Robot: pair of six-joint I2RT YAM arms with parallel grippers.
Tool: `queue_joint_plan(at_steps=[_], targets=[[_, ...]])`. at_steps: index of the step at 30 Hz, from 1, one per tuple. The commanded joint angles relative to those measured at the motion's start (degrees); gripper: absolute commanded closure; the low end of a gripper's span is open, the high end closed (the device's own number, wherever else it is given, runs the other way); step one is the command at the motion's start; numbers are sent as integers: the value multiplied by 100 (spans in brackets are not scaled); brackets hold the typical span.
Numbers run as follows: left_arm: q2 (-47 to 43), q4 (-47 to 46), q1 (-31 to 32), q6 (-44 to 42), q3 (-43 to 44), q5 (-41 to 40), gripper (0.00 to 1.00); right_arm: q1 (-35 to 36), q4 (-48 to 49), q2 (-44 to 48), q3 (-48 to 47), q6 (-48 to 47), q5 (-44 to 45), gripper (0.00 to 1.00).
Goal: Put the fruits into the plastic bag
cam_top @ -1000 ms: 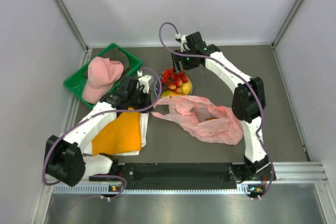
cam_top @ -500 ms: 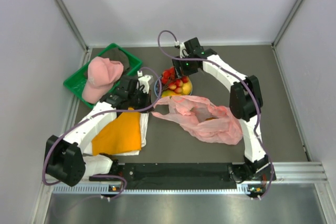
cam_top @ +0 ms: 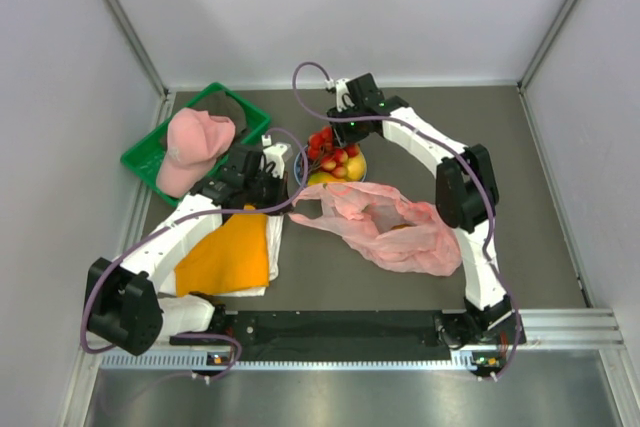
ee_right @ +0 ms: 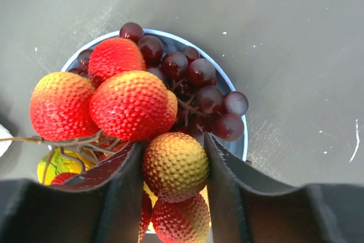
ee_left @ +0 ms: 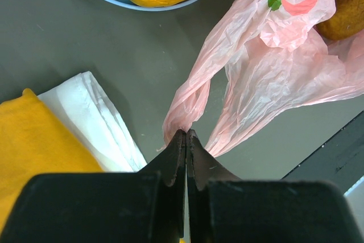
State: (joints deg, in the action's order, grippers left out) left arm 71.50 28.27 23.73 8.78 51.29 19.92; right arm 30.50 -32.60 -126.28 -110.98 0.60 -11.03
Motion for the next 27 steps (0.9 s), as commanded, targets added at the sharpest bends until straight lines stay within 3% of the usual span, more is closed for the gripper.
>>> queue_joint_plan(at_steps=[1, 14, 27], targets=[[-58, -50, 18, -87, 13, 82, 100, 123, 219, 129, 94, -227, 30, 71], [-93, -41, 18, -87, 13, 73, 100, 439, 473, 1367, 357, 765, 900, 100], [-137, -50, 18, -87, 13, 108, 100, 562, 351, 2019, 191, 959, 1216, 100]])
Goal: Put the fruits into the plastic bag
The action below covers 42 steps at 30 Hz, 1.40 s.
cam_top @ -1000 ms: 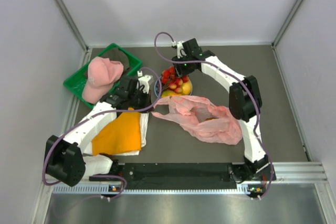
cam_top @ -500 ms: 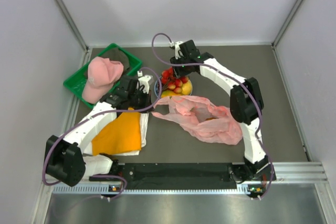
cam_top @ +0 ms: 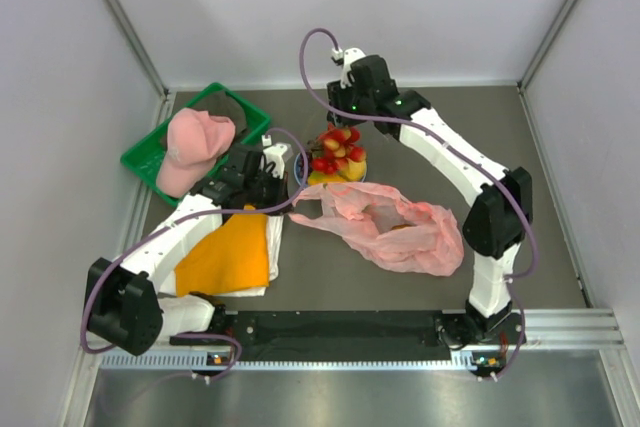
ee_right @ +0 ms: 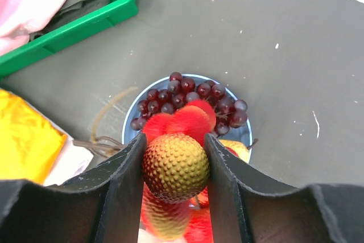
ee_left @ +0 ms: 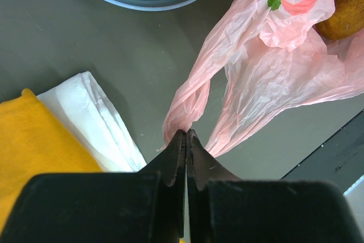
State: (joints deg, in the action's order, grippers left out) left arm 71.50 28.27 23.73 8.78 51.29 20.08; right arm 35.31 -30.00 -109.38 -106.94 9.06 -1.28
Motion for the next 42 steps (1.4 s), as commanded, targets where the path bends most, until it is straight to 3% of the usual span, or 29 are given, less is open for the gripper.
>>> queue_joint_plan(at_steps=[1, 30, 42], targets=[[-128, -59, 18, -87, 4, 93, 100, 81, 99, 400, -222, 122, 268, 100], [-181, -67, 27, -87, -5, 93, 100, 221, -242, 1331, -601, 53, 1059, 100], [-216, -111, 18, -34, -5, 251, 100, 898, -691, 2860, 330, 8, 1719, 100]])
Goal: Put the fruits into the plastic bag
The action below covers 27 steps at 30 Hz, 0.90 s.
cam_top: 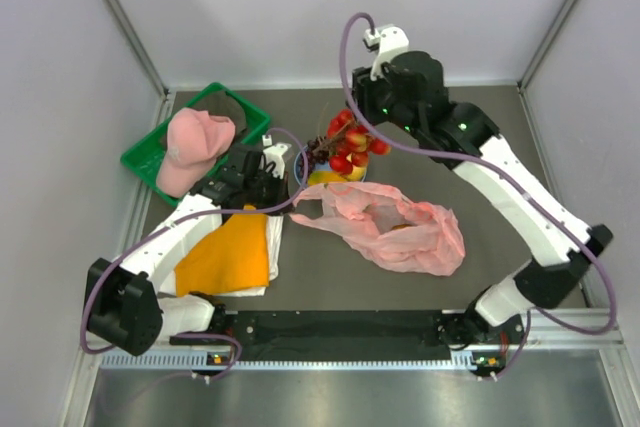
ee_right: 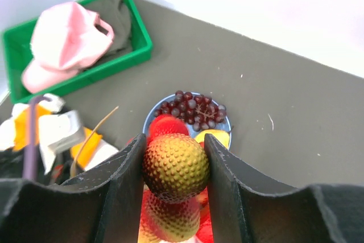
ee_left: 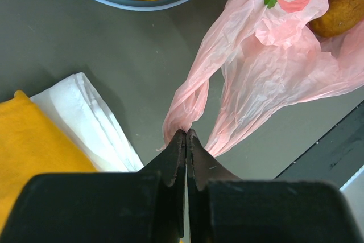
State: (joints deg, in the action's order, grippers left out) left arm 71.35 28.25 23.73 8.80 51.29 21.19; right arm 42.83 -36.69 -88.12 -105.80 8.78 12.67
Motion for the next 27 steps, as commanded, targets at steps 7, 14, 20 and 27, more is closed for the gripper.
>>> queue_joint_plan(at_steps=[7, 14, 20, 27], targets=[[-201, -398, 18, 271, 22, 675, 100, 506, -216, 1533, 1060, 414, 236, 100], [-139, -399, 18, 281, 57, 781, 100, 560, 38, 2017, 2211, 1020, -229, 100], [-148, -382, 18, 245, 13, 738, 100, 586, 372, 2114, 2958, 1355, -467, 100], [-174, -408, 18, 193, -5, 799, 100, 586, 347, 1974, 3408, 1539, -177, 100]])
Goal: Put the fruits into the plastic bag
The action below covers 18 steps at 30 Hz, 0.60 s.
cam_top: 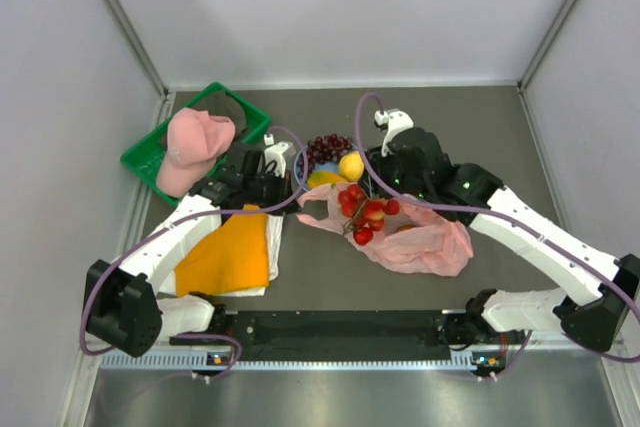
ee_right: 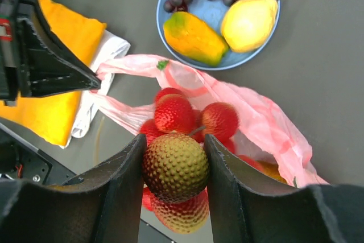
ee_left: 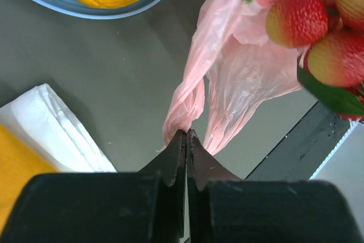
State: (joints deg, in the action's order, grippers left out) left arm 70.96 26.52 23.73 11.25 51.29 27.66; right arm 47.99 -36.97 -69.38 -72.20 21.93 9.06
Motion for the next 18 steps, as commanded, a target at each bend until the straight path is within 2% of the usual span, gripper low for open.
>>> queue_joint_plan(at_steps=[1, 5, 8, 13, 18], targets=[[-144, -244, 18, -61, -5, 152, 100, 62, 305, 57, 49, 241, 280, 100], [-223, -270, 18, -114, -13, 178, 100, 62, -81, 4, 145, 460, 1156, 100], [-275, -306, 18, -114, -40, 310, 100, 62, -161, -31, 198, 452, 1475, 100], [-302, -508, 9, 53, -22, 644, 100, 70, -266, -259, 373, 584, 1257, 100], [-302, -745, 18, 325, 48, 846, 100, 377, -13, -339, 795, 988, 1133, 100]])
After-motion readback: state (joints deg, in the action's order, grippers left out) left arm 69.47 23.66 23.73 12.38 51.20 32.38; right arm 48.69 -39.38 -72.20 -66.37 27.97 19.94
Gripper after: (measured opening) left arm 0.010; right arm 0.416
